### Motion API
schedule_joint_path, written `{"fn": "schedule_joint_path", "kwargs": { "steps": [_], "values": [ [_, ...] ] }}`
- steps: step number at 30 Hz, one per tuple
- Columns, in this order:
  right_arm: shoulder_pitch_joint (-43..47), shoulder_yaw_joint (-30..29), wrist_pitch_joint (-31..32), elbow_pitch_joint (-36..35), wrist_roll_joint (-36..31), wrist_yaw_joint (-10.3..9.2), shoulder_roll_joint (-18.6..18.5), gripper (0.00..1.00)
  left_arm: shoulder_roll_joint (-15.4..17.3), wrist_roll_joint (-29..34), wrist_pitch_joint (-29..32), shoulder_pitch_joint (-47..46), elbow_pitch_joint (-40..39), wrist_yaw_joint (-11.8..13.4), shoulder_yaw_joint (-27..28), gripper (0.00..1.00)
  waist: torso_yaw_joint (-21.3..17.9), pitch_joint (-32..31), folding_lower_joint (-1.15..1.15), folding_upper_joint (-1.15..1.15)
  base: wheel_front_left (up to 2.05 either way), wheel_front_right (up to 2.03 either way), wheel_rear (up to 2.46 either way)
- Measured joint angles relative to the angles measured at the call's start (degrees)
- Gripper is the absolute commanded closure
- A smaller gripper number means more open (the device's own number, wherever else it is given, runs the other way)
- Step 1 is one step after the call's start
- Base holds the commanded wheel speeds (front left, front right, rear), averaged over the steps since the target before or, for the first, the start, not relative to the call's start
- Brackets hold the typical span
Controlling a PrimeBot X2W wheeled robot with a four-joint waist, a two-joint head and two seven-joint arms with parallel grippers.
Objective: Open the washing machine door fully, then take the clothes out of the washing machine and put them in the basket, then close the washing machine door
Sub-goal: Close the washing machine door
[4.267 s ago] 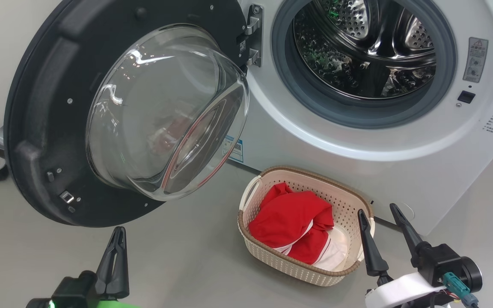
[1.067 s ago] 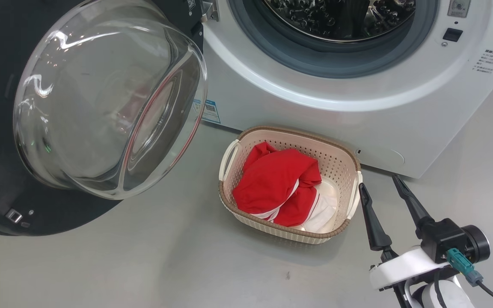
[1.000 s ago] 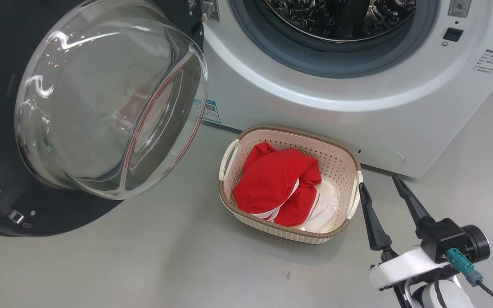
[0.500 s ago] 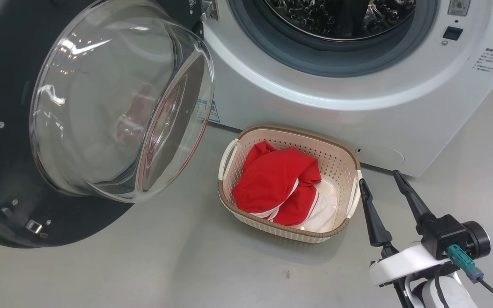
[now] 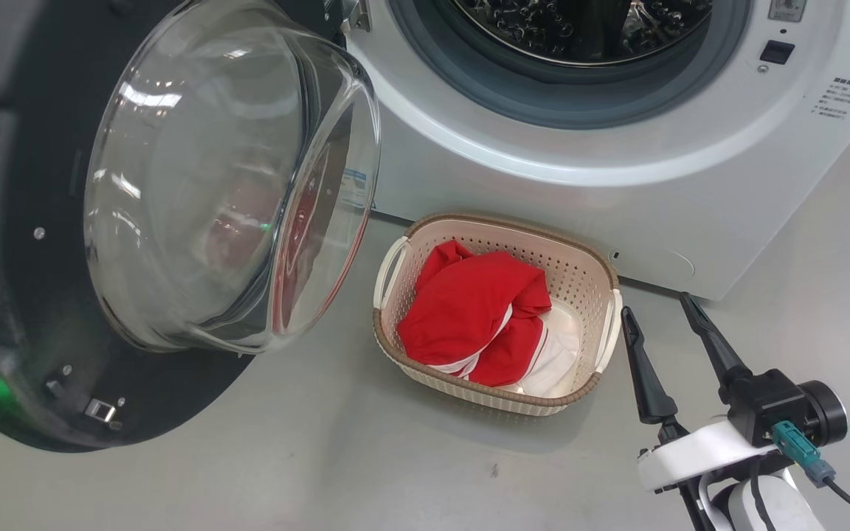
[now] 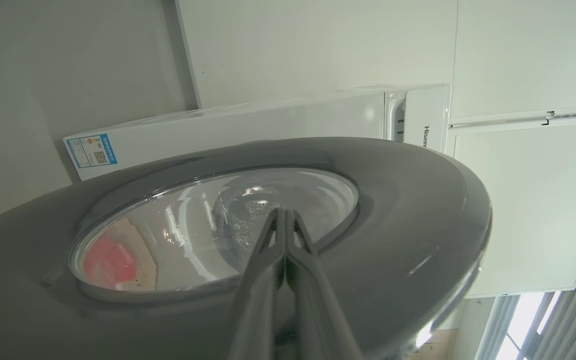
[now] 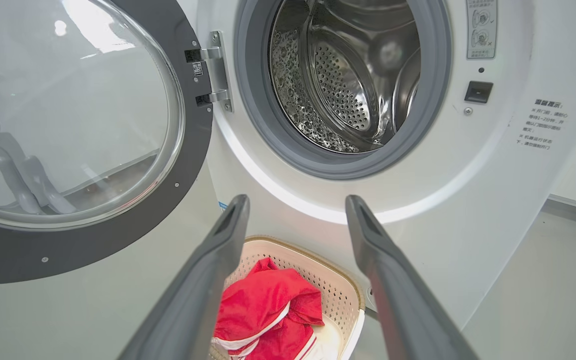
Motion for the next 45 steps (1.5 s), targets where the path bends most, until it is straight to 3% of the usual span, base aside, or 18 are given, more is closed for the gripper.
{"fn": "schedule_joint_path", "kwargs": {
  "steps": [19, 45],
  "values": [
    [-1.22, -0.56, -0.25, 0.24, 0.09, -0.05, 0.08, 0.00, -1.25, -3.77, 11.36, 4.97, -11.59, -0.60, -2.15, 1.00, -2.88, 0.45, 0.00, 0.00, 0.00, 0.00, 0.00],
    [-3.63, 0.31, -0.60, 0.79, 0.76, -0.09, 1.34, 0.00, -3.87, -4.13, 16.58, 7.43, -23.39, -1.01, -5.50, 1.00, -13.20, 2.52, 0.00, 0.00, 0.00, 0.00, 0.00]
  ]
}}
